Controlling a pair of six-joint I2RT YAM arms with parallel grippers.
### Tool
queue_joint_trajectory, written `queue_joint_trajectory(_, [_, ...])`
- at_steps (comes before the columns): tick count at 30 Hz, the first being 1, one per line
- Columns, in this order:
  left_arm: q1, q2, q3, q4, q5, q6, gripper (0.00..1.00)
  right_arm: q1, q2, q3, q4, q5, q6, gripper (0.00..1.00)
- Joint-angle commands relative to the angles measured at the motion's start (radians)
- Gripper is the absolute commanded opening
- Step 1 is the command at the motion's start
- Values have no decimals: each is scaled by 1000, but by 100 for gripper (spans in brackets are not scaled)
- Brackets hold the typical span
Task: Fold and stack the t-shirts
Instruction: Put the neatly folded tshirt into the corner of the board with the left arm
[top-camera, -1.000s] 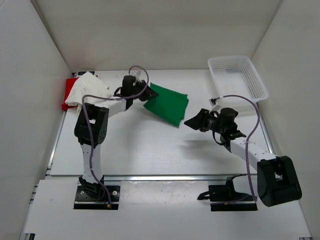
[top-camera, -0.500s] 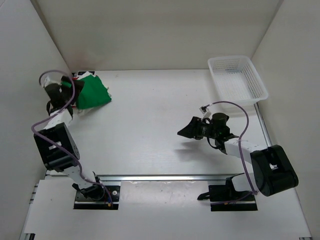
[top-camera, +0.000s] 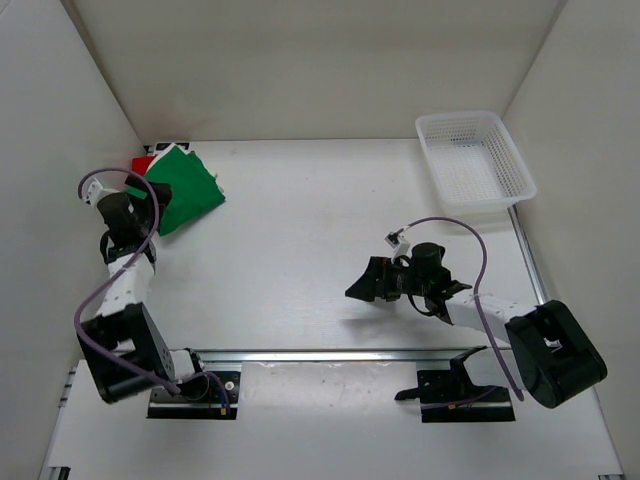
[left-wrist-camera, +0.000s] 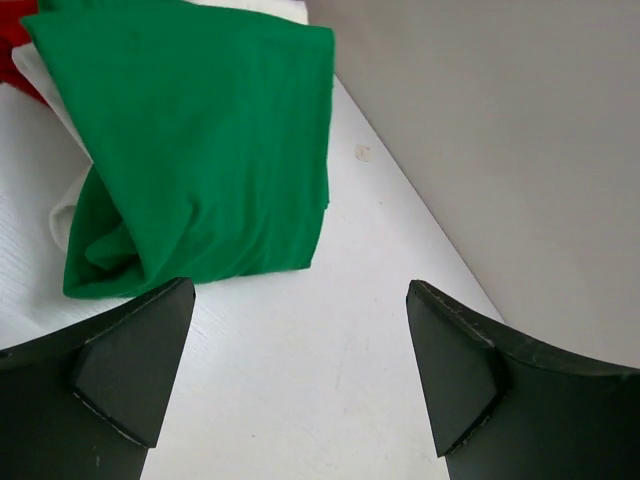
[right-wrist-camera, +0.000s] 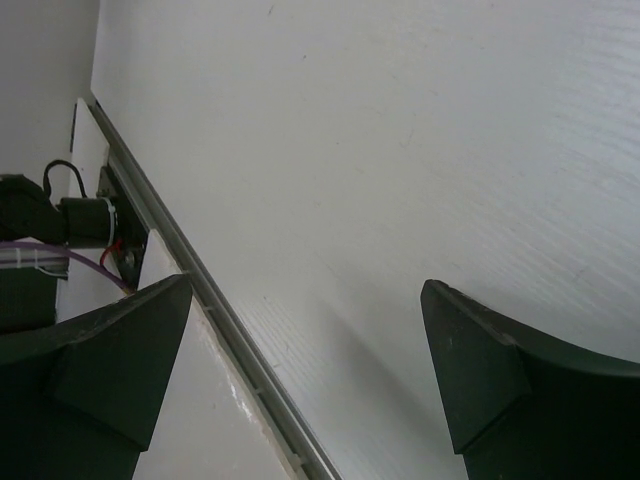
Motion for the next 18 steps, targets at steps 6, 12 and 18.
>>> queue_joint_trajectory(6, [-33,-323,-214,-186,-131,133,99,78,-73,-27,15,39,-73,99])
queue_joint_trajectory(12, [-141,-522,-220,-422,-262,253,98,114,-151,-57,-2,96,-87,99])
queue_joint_trajectory(18, [-447,-540,-266,-514,-238,208,98,113,-202,-70,-21,131,-101,99])
